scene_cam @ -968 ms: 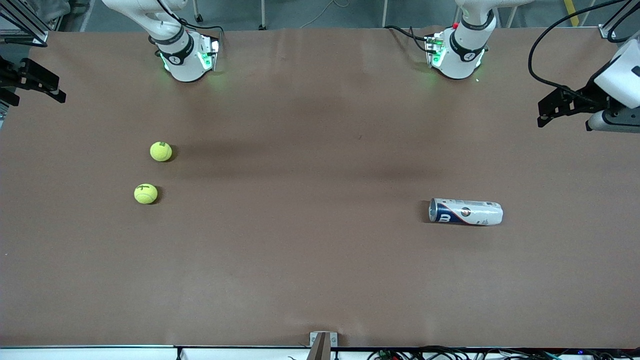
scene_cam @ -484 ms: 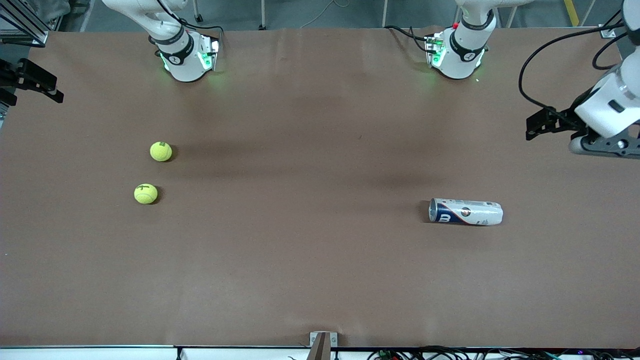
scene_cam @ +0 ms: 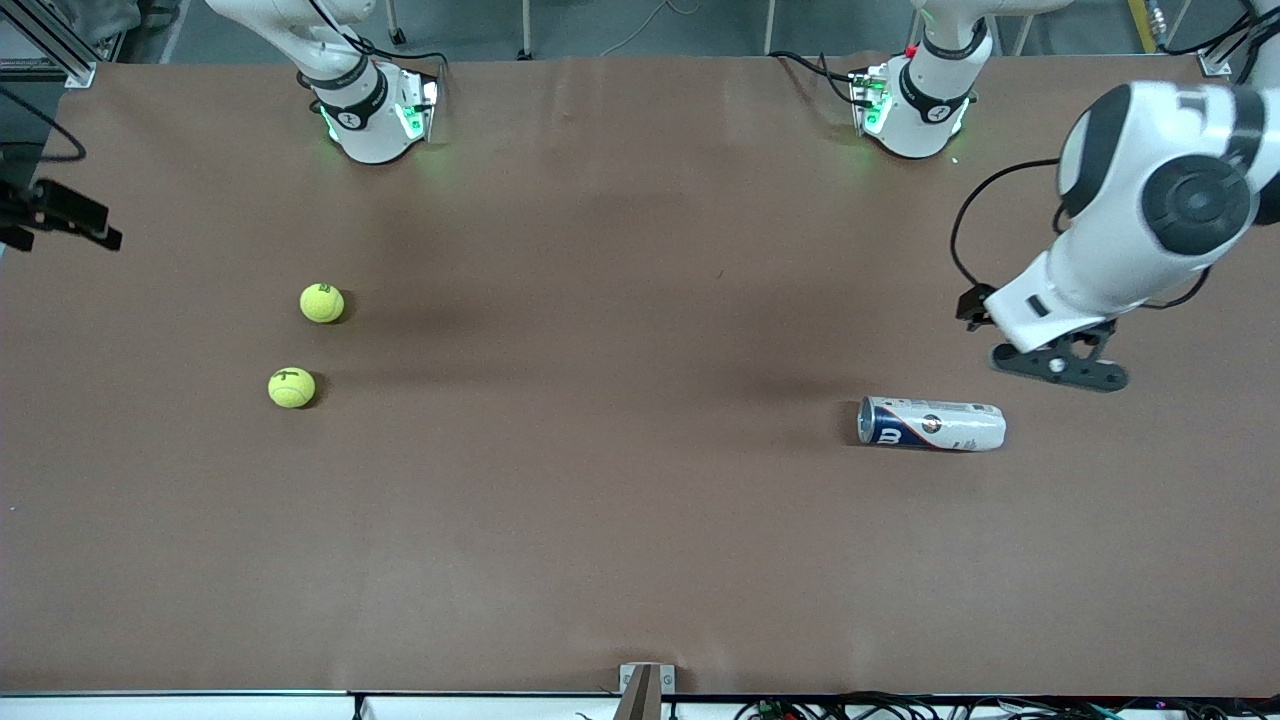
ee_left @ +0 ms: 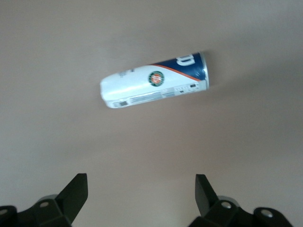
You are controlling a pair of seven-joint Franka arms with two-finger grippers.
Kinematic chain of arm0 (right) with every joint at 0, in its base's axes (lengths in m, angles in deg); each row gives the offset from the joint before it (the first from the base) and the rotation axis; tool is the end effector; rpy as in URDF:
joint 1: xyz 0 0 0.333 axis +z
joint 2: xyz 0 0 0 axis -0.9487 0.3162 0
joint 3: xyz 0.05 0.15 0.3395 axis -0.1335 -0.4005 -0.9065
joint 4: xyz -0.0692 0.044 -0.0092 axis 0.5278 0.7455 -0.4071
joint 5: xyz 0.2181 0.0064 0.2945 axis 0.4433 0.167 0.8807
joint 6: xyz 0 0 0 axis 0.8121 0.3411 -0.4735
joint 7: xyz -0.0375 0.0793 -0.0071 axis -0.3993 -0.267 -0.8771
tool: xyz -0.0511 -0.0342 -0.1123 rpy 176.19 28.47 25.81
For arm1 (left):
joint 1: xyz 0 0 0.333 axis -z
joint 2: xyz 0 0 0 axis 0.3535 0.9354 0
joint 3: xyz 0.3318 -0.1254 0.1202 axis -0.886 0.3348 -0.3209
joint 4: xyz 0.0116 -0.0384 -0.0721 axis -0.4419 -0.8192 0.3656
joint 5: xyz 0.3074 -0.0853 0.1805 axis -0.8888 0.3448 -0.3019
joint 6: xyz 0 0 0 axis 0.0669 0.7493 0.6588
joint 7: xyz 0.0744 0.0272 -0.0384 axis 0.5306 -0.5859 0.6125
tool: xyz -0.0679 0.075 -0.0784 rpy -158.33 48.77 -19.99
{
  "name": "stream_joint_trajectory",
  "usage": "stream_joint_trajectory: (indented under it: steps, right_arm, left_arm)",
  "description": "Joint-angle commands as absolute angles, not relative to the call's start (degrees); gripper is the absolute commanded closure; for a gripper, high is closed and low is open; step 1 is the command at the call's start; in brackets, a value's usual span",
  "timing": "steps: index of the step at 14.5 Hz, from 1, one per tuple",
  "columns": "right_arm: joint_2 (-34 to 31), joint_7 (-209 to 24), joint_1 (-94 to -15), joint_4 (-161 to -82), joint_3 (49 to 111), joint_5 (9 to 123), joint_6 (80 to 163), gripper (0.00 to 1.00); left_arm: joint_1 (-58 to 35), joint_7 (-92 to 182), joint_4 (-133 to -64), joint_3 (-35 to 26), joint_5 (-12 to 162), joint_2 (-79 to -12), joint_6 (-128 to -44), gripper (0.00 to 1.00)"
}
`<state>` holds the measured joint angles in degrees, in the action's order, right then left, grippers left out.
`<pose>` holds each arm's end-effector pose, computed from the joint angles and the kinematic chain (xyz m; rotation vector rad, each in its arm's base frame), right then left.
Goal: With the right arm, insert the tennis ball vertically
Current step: 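Grasp the can with the left gripper while the right gripper reaches a ball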
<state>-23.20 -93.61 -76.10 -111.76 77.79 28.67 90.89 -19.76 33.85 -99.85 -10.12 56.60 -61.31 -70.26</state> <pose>0.5210 -0.0703 0.6432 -3.1278 0.0387 0.1768 0.5637 -0.1085 0.4980 -2.9458 0.5426 0.2380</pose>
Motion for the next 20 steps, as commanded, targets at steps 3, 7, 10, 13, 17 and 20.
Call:
stream_joint_trajectory:
  steps: [3,7,10,13,17,20]
  right_arm:
    - [-19.2,-93.8,-77.1,-111.4,77.3,26.9,93.2,0.00]
    - [-20.5,-93.5,-77.1,-119.0,77.3,27.1,97.7,0.00]
    - [-23.4,-93.4,-77.9,-126.2,77.3,27.7,102.4,0.00]
    - [-23.8,-92.9,-78.9,-130.9,77.3,28.8,104.6,0.00]
    - [-27.2,-92.9,-80.7,-143.5,77.3,30.3,115.0,0.00]
    - [-28.5,-92.7,-80.5,-153.4,77.3,30.4,124.7,0.00]
  left_arm:
    - [-19.9,26.1,-99.9,-8.4,53.9,-56.0,-71.5,0.00]
    - [-20.1,22.3,-101.0,-8.2,52.6,-52.3,-71.5,0.01]
    - [-19.8,20.0,-100.7,-8.4,50.9,-49.8,-71.5,0.00]
    - [-19.6,14.6,-99.9,-8.3,43.6,-46.4,-71.5,0.00]
    - [-17.8,10.2,-99.2,-7.8,35.8,-42.9,-73.2,0.03]
    - [-17.3,9.5,-99.2,-7.8,31.7,-40.8,-75.1,0.01]
